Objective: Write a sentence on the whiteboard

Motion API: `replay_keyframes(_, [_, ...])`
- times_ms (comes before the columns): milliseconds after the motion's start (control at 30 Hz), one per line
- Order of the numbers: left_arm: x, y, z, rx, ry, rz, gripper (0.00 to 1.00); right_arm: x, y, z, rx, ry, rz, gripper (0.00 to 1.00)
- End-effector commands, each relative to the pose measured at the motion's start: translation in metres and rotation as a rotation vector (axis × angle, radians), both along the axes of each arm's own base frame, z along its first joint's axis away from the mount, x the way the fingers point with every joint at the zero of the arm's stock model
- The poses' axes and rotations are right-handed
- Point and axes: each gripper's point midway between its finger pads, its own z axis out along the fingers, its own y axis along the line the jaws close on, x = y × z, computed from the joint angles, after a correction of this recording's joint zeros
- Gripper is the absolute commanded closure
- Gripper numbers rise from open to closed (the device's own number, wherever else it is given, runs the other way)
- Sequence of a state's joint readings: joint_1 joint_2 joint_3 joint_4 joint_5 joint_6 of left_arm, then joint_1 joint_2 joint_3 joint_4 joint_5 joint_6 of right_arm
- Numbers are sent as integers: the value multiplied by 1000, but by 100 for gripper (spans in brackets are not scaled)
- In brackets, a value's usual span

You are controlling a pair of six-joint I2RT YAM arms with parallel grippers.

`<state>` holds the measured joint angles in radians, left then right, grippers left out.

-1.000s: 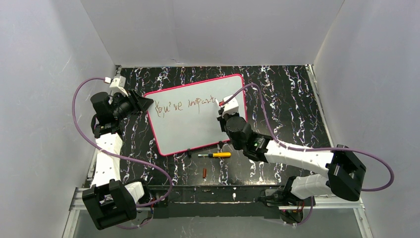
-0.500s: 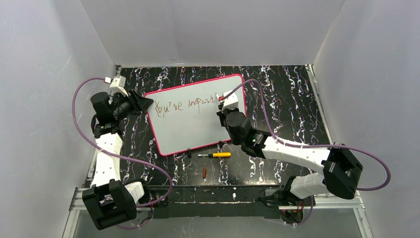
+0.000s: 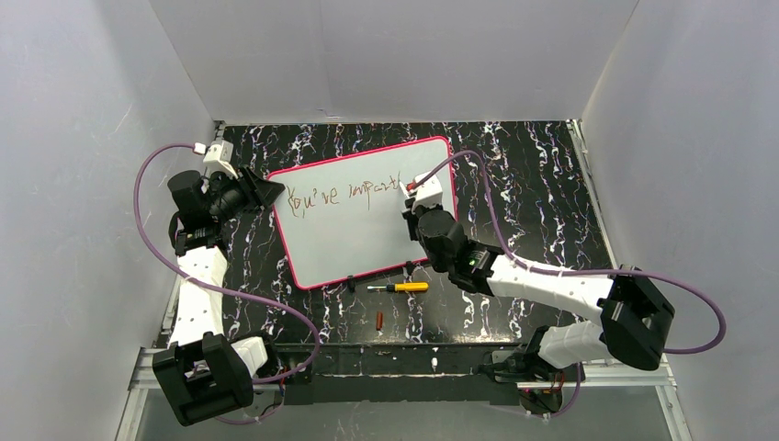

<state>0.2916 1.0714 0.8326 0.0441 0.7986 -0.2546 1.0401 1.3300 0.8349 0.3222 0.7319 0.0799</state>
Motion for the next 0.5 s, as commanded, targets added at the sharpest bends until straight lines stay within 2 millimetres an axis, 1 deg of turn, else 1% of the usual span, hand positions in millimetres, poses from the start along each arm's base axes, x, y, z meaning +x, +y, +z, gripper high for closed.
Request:
replay_keyframes(0, [-8,-9,13,-1,-44,-47,64,-8,-4,-10,35,48,3,99])
replay_keyframes(167, [-8,-9,13,-1,-44,-49,64,-15,-3,-16,40,67,15,99])
replay_keyframes(233, [-8,-9,13,-1,-44,-48,64,-15,-3,-16,42,65,15,99])
replay_keyframes(300, [-8,-9,13,-1,-45,-49,64,-14,-2,-13,45,56,11,99])
replay_keyframes(467, [-8,-9,12,-1,-43,-49,64,-7,-2,1,70,13,-15,99])
